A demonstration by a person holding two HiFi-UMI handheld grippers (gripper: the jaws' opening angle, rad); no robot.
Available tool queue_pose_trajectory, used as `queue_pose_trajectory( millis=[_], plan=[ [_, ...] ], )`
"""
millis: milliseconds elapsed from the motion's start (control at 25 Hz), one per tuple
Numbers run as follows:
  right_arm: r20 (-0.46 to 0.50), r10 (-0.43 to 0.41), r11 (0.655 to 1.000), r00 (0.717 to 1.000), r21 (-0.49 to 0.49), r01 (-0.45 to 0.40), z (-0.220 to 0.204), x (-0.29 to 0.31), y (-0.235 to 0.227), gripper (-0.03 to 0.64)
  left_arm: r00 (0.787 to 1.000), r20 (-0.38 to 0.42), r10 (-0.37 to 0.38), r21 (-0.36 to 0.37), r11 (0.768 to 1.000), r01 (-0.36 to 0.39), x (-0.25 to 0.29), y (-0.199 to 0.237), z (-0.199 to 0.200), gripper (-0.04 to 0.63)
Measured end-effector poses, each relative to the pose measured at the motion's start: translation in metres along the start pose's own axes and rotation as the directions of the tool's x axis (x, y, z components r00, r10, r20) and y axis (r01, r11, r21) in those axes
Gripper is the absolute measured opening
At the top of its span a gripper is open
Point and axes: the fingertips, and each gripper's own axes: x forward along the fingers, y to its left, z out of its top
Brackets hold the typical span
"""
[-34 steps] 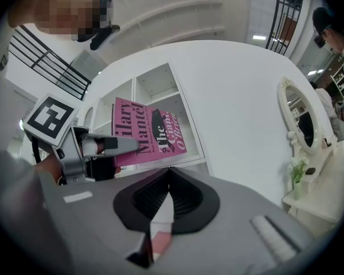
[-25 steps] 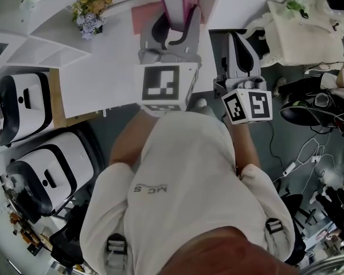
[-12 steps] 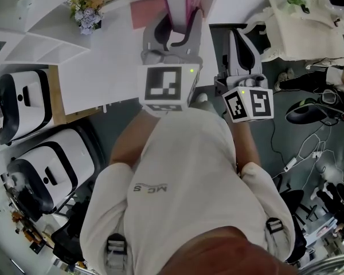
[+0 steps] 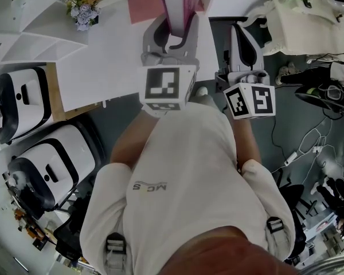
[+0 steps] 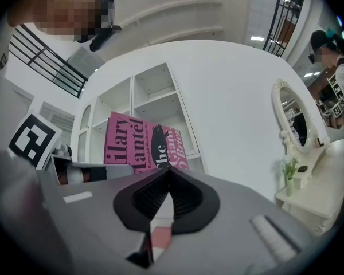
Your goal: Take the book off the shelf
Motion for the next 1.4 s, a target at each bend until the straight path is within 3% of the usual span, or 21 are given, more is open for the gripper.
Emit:
queue_pose_trajectory(
  millis=[680,1400],
  plan=[
    [-0.051,-0.013,1.000,0.999,0.020,0.014,-0.023,0.003,-0.012,-0.003,0.990,-0.142,0.007,-0.040,0.999,-0.012,0.000,0.001,-0.070,0.141],
    [-0.186,0.000,0.998,0.982,-0.060,-0.011,-0.086,0.004,-0.018,-0.003,0.963,-0.266,0.049,-0.068,0.995,-0.070,-0.013,0.028,-0.143,0.141]
  ],
)
